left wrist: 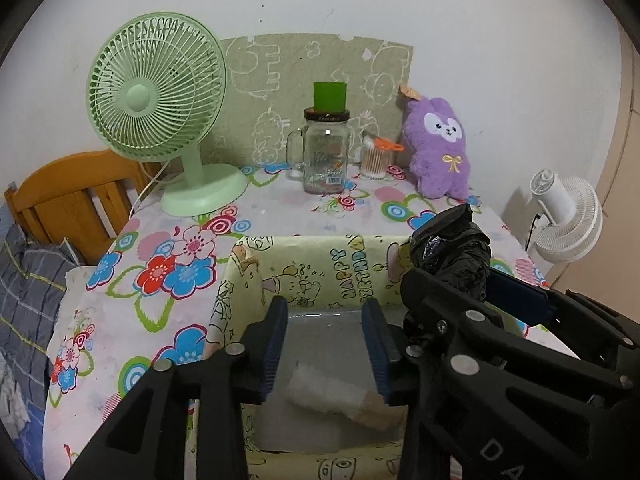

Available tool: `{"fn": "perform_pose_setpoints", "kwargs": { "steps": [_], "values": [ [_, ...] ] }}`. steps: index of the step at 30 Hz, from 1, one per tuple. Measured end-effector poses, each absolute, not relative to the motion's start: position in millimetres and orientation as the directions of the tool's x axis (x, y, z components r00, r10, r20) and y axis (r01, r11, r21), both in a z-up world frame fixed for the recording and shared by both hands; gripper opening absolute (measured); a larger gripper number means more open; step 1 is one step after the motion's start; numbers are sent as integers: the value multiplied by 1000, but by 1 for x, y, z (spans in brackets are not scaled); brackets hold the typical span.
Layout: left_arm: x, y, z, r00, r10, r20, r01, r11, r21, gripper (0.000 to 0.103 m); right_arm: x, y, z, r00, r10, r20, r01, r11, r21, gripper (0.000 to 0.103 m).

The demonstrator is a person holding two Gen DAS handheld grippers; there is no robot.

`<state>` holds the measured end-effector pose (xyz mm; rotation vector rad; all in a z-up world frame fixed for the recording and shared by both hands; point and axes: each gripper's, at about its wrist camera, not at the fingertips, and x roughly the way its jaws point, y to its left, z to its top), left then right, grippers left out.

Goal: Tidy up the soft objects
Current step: 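Lower both items into the basket and open both grippers, then raise both grippers out of the basket and pull back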

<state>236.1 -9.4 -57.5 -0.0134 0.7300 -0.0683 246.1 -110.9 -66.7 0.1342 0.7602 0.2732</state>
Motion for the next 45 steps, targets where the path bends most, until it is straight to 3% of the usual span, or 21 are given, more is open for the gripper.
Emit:
{"fn": "perform_pose_setpoints", "kwargs": {
  "steps": [3,5,7,9,10,27,45],
  "values": [
    [240,-7,-62,730,-66,-680,53,998,-39,58,252,-109,-71,682,289,-672,-197,957,212,54],
    [241,-7,-64,728,-65,-682,53,998,-39,61,254,-108,-74,674,297,-676,-204,955,216,57],
    [242,-6,-65,724,-70,-686,53,998,-46,67,256,-109,-76,670,294,-681,-204,956,212,76],
    [243,-5,-65,724,-71,-686,50,998,-50,78,256,-110,-75,679,277,-680,-193,961,198,86],
    [242,-5,-64,726,-70,-685,49,998,-50,78,255,-110,-75,683,270,-679,-190,963,192,87],
    [213,-11,-36,775,-46,-631,48,999,-14,97,228,-116,-48,724,260,-638,-192,966,176,93],
    [161,-15,-5,823,-43,-567,51,999,-2,103,172,-123,-9,781,236,-579,-187,972,144,95]
  ]
}}
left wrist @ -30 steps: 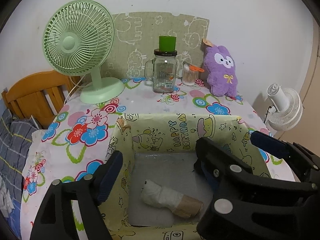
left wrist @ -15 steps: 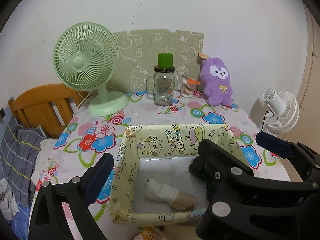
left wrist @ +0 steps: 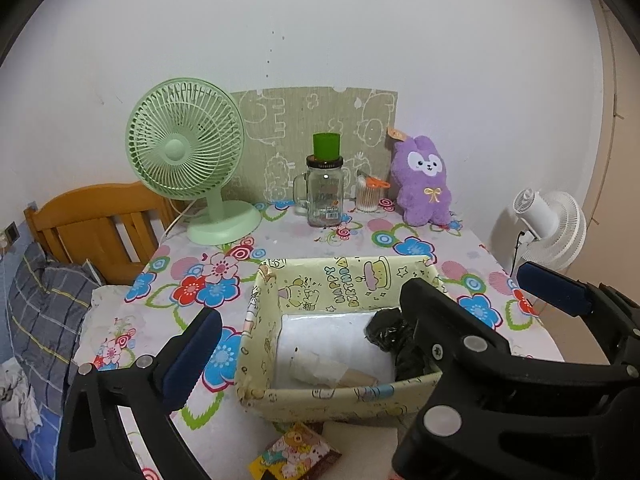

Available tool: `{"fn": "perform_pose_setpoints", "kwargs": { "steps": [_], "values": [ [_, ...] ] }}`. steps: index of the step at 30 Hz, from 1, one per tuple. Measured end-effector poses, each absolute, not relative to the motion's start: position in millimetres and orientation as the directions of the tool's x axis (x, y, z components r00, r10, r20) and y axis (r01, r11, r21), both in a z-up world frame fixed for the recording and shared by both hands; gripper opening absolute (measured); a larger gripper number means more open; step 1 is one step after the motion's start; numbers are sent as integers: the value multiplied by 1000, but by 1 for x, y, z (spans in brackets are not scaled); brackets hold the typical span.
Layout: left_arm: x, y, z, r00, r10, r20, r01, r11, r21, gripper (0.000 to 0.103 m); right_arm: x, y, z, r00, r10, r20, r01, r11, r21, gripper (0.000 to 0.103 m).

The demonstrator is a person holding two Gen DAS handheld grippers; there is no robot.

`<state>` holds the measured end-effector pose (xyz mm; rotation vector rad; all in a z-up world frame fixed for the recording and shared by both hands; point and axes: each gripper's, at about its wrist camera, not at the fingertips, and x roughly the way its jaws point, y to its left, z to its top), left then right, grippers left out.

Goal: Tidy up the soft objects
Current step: 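Raise both grippers out of the basket and pull back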

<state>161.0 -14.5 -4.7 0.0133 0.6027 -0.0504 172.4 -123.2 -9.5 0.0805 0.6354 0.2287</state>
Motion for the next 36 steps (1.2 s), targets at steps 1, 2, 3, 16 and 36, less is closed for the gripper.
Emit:
{"fn": "perform_pose_setpoints", "kwargs": {
  "steps": [1,2,3,16,36],
  "values": [
    [158,-14,-3,825,-44,-564,52,999,-2,103,169,-123,-8,783,236,-576,-187,972,144,95],
    [155,-15,-2,827,-44,-561,52,999,-2,103,166,-123,-7,785,236,-573,-188,972,143,95],
    [152,-14,-1,828,-45,-559,52,999,-2,103,162,-124,-5,787,235,-570,-188,972,142,95],
    [111,-19,7,845,-55,-531,61,998,-6,103,117,-128,8,815,220,-536,-184,976,120,95],
    [61,-27,-14,864,-28,-503,35,999,5,103,64,-138,-9,824,219,-523,-194,976,103,95]
  ]
}}
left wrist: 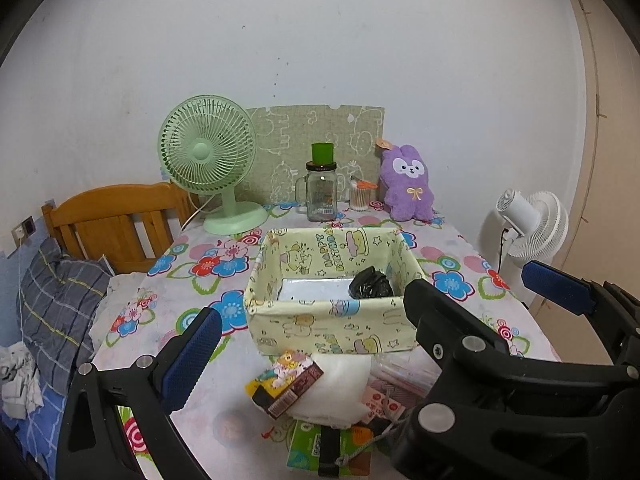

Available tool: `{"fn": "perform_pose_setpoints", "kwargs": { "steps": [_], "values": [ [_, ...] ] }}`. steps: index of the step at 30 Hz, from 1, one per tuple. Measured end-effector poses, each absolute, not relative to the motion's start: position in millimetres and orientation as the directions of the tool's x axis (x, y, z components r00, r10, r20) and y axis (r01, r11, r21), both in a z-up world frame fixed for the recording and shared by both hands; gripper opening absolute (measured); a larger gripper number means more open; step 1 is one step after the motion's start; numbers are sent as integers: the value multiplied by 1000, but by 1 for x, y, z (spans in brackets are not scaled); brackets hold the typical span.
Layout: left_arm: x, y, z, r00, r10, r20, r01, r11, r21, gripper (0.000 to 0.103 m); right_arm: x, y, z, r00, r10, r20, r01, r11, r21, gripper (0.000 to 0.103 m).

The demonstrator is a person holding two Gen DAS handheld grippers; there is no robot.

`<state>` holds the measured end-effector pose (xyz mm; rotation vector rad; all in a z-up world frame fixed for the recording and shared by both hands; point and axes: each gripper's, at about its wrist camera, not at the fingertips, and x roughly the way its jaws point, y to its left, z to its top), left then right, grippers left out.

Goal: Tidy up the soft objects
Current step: 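Raise both grippers out of the basket and pull back, then move the left gripper to the cartoon snack box while the right gripper approaches the white napkin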

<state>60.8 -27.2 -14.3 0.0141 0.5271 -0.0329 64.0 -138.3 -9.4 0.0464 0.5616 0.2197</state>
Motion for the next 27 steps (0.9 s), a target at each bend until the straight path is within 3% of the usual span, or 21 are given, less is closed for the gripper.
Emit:
{"fn": "perform_pose_setpoints", "kwargs": {
  "steps": [27],
  "values": [
    [58,-18,-66,826,-24,-563,33,999,5,98,60,-129,-64,784,226,-578,-199,974,111,95]
  ]
}}
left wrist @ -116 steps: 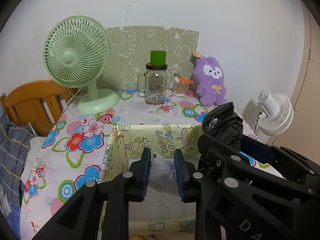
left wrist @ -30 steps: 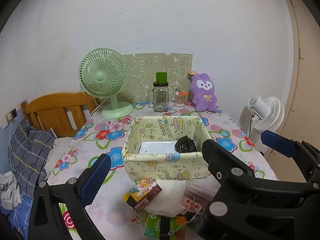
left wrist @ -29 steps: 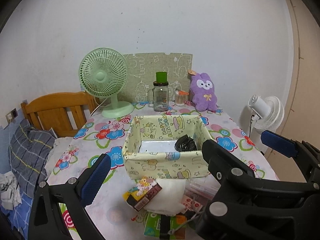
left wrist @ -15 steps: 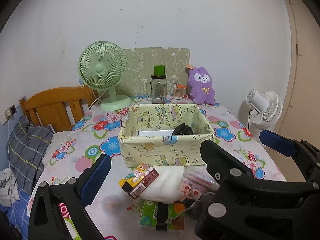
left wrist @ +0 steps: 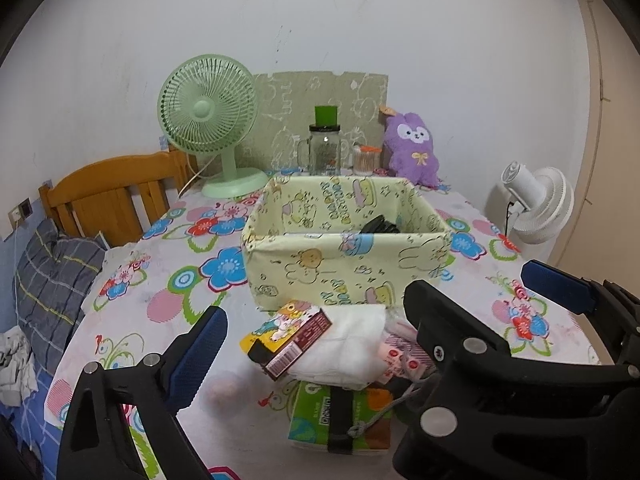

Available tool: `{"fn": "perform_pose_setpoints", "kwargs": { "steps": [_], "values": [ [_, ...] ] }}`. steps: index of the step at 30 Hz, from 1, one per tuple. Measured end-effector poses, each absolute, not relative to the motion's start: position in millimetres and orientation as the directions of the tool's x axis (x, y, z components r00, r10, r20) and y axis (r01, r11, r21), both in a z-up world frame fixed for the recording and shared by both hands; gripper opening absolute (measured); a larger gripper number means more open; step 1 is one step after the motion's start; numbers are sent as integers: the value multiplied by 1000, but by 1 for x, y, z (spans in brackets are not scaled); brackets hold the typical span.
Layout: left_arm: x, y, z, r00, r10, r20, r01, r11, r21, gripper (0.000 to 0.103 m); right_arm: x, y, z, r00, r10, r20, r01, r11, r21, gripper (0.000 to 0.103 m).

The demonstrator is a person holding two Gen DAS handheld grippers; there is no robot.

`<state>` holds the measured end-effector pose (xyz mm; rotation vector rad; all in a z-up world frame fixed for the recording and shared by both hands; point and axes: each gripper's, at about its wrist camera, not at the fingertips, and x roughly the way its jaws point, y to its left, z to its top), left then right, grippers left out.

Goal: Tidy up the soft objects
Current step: 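Move the left gripper to the cartoon snack box while the right gripper approaches the white napkin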

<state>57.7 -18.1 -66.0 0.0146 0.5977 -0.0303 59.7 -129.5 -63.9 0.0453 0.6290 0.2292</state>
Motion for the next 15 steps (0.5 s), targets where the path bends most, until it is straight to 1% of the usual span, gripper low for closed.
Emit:
{"fn": "perform_pose_setpoints", "kwargs": {
  "steps": [6,15],
  "values": [
    [73,-10,-80,797,-3,-604,19,1000,20,91,74,-122,-81,756,228,-614,-193,973,124,95],
    [88,6,-97,768,0,-640,12,1000,14,91,93,-106,-99,722,231,-652,-198,972,125,95]
  ]
}}
